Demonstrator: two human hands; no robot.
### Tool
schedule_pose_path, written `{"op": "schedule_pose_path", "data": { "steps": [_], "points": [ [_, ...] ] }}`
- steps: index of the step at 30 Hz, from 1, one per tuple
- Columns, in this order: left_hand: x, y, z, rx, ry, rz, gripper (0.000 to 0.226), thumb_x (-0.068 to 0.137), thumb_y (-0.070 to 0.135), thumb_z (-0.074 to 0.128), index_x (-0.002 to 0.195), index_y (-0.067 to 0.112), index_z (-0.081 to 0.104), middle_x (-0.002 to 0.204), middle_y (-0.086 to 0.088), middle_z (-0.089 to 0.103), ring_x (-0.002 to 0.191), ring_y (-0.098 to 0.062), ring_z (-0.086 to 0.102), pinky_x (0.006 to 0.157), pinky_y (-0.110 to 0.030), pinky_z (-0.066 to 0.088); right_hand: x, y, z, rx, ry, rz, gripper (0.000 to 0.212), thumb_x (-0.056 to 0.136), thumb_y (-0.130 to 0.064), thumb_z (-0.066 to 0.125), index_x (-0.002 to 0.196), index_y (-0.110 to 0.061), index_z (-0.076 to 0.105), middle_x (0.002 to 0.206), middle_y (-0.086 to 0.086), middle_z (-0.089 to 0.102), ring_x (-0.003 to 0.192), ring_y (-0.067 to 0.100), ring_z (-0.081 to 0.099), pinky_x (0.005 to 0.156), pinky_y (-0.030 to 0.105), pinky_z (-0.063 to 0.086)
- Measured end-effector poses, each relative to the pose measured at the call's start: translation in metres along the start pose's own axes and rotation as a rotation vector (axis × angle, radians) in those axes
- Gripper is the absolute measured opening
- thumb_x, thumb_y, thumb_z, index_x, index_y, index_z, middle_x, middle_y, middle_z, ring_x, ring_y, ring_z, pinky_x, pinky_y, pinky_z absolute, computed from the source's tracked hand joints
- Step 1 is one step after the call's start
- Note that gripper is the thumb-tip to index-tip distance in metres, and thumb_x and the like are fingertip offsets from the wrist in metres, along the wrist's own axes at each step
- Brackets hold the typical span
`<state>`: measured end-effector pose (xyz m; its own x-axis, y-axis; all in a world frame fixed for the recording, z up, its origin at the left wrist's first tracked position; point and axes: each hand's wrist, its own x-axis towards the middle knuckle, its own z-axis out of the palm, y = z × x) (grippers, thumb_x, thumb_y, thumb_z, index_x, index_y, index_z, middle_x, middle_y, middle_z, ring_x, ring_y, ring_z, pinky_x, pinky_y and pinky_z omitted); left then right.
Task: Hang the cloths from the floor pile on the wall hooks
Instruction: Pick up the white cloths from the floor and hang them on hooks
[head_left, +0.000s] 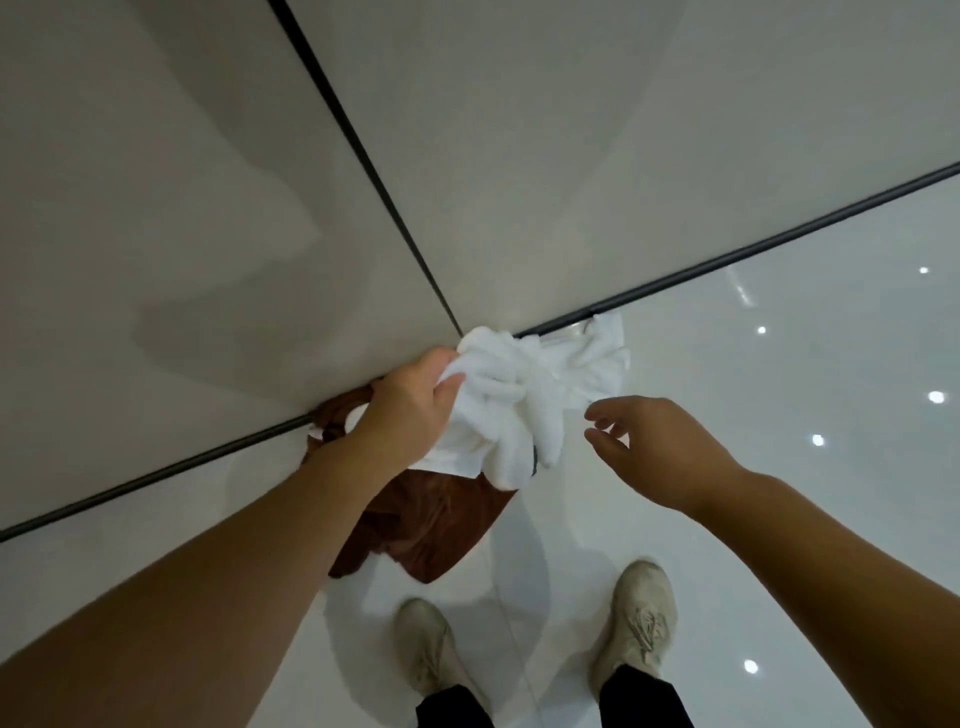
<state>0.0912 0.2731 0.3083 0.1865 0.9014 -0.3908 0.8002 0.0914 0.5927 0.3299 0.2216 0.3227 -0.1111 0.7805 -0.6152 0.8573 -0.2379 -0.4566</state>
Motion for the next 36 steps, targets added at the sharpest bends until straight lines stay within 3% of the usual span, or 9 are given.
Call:
{"op": "schedule_pose_path", "data": {
  "steps": [6,9,17,20,22,24,27,32,36],
  "points": [
    [-0.067,0.121,-0.142,-0.067,-0.052,0.144,0.015,0.097,0.028,0.047,0.105,0.027,0.059,0.091,0.008,0.064,0.084,-0.008,0.061,0.074,-0.026,0.05,-0.096,-0.09,-0.115,0.001,0.121,-0.15,0.037,0.093,-0.034,0.054,0.128,-0.025,0.056,0.122,-0.007,0.062,0.103,0.008,0.06,0.082,0.017,0.041],
    [-0.11,0.176,-0.211,-0.073,-0.018,0.223,0.012,0.095,0.028,0.049,0.1,0.028,0.06,0.089,0.008,0.065,0.084,-0.009,0.062,0.075,-0.03,0.052,-0.146,-0.137,-0.171,0.028,0.196,-0.255,0.04,0.091,-0.036,0.056,0.13,-0.026,0.053,0.124,-0.007,0.06,0.105,0.008,0.058,0.085,0.018,0.043],
    [-0.219,0.303,-0.357,-0.036,0.149,0.526,0.013,0.092,0.02,0.058,0.1,0.018,0.067,0.086,0.019,0.058,0.081,0.004,0.055,0.071,-0.007,0.038,-0.264,-0.264,-0.29,0.137,0.316,-0.526,0.054,0.083,-0.043,0.066,0.133,-0.036,0.047,0.127,-0.016,0.057,0.113,0.001,0.052,0.098,0.028,0.047],
    [-0.248,0.337,-0.394,-0.026,0.208,0.629,0.012,0.092,0.02,0.058,0.099,0.018,0.068,0.087,0.016,0.058,0.082,0.001,0.056,0.072,-0.008,0.038,-0.302,-0.298,-0.327,0.148,0.374,-0.603,0.034,0.084,-0.036,0.067,0.117,-0.031,0.06,0.11,-0.013,0.065,0.1,0.005,0.059,0.089,0.029,0.051],
    [-0.268,0.356,-0.415,-0.062,0.257,0.681,0.011,0.09,0.021,0.059,0.097,0.019,0.068,0.089,0.011,0.061,0.082,-0.002,0.057,0.073,-0.012,0.042,-0.329,-0.316,-0.346,0.162,0.432,-0.633,0.014,0.087,-0.031,0.064,0.098,-0.022,0.066,0.091,-0.004,0.069,0.084,0.012,0.062,0.078,0.033,0.053],
    [-0.284,0.37,-0.43,-0.119,0.315,0.721,0.01,0.088,0.022,0.06,0.094,0.019,0.067,0.089,0.005,0.065,0.082,-0.007,0.059,0.073,-0.018,0.045,-0.352,-0.331,-0.363,0.164,0.513,-0.664,0.011,0.088,-0.026,0.061,0.085,-0.016,0.065,0.079,0.002,0.066,0.074,0.019,0.061,0.066,0.032,0.048],
    [-0.301,0.384,-0.442,-0.316,0.368,0.706,0.008,0.085,0.014,0.068,0.09,0.02,0.064,0.081,-0.003,0.062,0.07,-0.012,0.054,0.066,-0.021,0.044,-0.379,-0.346,-0.383,0.161,0.618,-0.696,0.008,0.088,-0.017,0.06,0.08,-0.018,0.062,0.07,-0.004,0.06,0.064,0.012,0.053,0.057,0.023,0.04],
    [-0.317,0.386,-0.437,-0.563,0.37,0.641,0.02,0.078,0.013,0.072,0.09,0.025,0.062,0.077,0.006,0.061,0.066,-0.018,0.055,0.062,-0.024,0.045,-0.416,-0.358,-0.401,0.137,0.705,-0.741,0.015,0.086,-0.009,0.057,0.083,-0.022,0.062,0.079,-0.003,0.065,0.074,0.013,0.059,0.065,0.024,0.046],
    [-0.323,0.377,-0.42,-0.69,0.308,0.557,0.019,0.081,0.012,0.07,0.097,0.019,0.064,0.091,-0.005,0.072,0.084,-0.024,0.069,0.076,-0.036,0.056,-0.434,-0.363,-0.404,0.148,0.749,-0.754,0.018,0.085,-0.006,0.052,0.083,-0.02,0.064,0.084,-0.001,0.067,0.08,0.015,0.063,0.07,0.029,0.05]
  ]
}}
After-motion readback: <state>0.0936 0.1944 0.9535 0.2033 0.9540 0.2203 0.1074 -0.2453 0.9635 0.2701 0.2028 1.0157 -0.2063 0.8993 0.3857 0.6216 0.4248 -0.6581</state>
